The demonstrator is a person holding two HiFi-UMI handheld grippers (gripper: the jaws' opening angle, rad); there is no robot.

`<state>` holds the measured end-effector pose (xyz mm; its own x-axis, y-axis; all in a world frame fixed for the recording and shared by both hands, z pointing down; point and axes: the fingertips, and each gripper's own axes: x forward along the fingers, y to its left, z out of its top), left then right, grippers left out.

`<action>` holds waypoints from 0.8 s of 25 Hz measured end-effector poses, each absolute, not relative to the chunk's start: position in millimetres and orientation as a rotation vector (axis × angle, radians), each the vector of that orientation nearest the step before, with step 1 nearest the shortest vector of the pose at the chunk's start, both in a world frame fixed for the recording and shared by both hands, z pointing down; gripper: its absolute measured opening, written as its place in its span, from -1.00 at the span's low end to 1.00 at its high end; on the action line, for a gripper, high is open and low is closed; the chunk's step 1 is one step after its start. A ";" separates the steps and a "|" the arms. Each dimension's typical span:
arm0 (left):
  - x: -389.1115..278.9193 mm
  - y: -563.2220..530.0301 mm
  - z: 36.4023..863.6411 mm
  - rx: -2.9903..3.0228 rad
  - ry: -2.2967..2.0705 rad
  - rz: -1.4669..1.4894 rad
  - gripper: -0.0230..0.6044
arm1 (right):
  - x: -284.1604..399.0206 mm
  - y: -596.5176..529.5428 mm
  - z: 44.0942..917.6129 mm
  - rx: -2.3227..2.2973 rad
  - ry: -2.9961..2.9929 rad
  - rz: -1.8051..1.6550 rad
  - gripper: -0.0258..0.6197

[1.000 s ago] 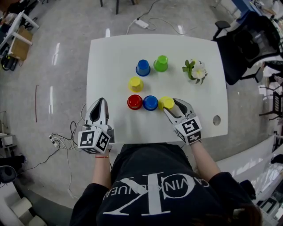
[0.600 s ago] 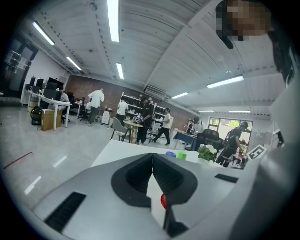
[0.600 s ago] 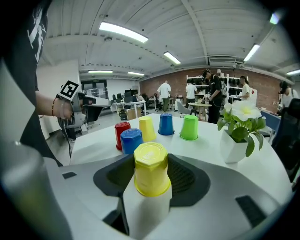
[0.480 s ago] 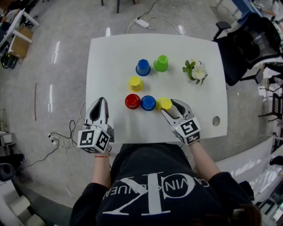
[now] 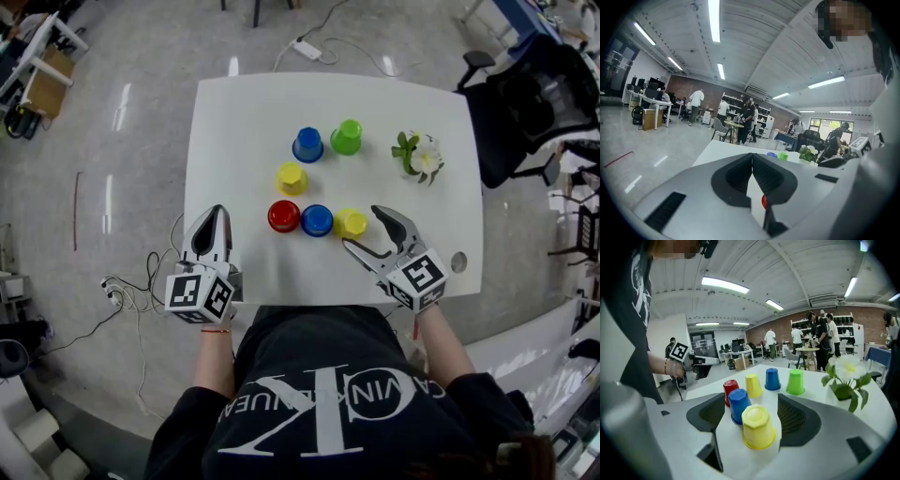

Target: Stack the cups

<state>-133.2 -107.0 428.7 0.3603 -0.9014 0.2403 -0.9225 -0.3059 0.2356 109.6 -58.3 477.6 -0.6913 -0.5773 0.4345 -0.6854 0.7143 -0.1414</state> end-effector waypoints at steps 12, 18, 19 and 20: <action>-155.8 -92.6 431.6 2.239 -1.669 0.079 -0.91 | 56.9 -126.5 455.2 0.577 -2.554 0.252 -0.01; -173.7 -77.8 436.2 2.180 -1.724 0.073 -0.91 | 20.3 -147.6 479.8 0.437 -2.453 0.243 -0.02; -176.9 -75.2 436.9 2.170 -1.734 0.071 -0.91 | 15.5 -149.8 484.2 0.415 -2.437 0.251 -0.02; -180.0 -72.6 437.5 2.159 -1.743 0.070 -0.91 | 12.2 -150.7 490.6 0.388 -2.412 0.261 -0.01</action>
